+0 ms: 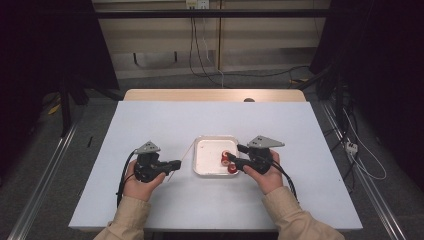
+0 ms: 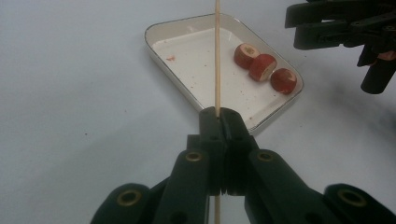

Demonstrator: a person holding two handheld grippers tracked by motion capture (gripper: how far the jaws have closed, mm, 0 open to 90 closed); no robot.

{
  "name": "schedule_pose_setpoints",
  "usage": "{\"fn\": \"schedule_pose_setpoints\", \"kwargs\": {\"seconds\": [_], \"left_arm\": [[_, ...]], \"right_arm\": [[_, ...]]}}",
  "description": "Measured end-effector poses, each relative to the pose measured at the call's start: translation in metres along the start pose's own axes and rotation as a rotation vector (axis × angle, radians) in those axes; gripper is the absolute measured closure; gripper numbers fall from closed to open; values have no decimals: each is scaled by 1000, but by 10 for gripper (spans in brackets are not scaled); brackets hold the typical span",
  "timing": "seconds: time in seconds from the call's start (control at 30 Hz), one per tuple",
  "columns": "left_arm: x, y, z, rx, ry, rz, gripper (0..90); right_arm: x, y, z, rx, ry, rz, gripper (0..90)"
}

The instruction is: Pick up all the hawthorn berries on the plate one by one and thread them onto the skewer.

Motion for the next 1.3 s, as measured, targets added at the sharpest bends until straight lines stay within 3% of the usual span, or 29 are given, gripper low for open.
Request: {"fn": "schedule_pose_setpoints", "kwargs": {"seconds": [0.07, 0.1, 0.2, 0.27, 0.4, 0.53, 0.6, 0.8, 1.0, 1.17, 1.3], "left_arm": [[0, 0, 0, 1, 2, -1, 894], [1, 0, -1, 2, 2, -1, 894], [1, -1, 0, 0, 1, -4, 894], [1, -1, 1, -1, -5, -7, 894], [1, -1, 1, -4, -4, -6, 894], [1, -1, 1, -4, -5, -9, 894], [0, 0, 1, -5, -5, -5, 894], [0, -2, 1, 1, -3, -5, 894], [1, -1, 1, -5, -1, -3, 894], [0, -1, 2, -9, -5, -8, 894], [0, 1, 1, -12, 1, -6, 894]], "right_arm": [[1, 1, -1, -14, 8, 1, 567], [3, 5, -2, -14, 16, 16, 642], [4, 7, -3, -19, 28, 30, 709], [6, 8, -6, -34, 43, 38, 799], [6, 9, -8, -58, 60, 43, 886], [4, 13, -11, -58, 86, 62, 890], [0, 14, -17, -84, 120, 55, 865], [-1, 9, -28, -84, 162, 33, 733], [4, 5, -17, -59, 114, 2, 669], [14, 10, -16, -82, 147, 30, 723], [19, 10, -16, -81, 159, 16, 720]]}}
Point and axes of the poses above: each handheld gripper's, and its own axes: x roughly forward along the jaws, z roughly out of its top, y roughly to its left, the point moved 9 cm from there along x, roughly forward along the jaws, and after that the axes turned 2 degrees about -x, right-handed, at the moved point
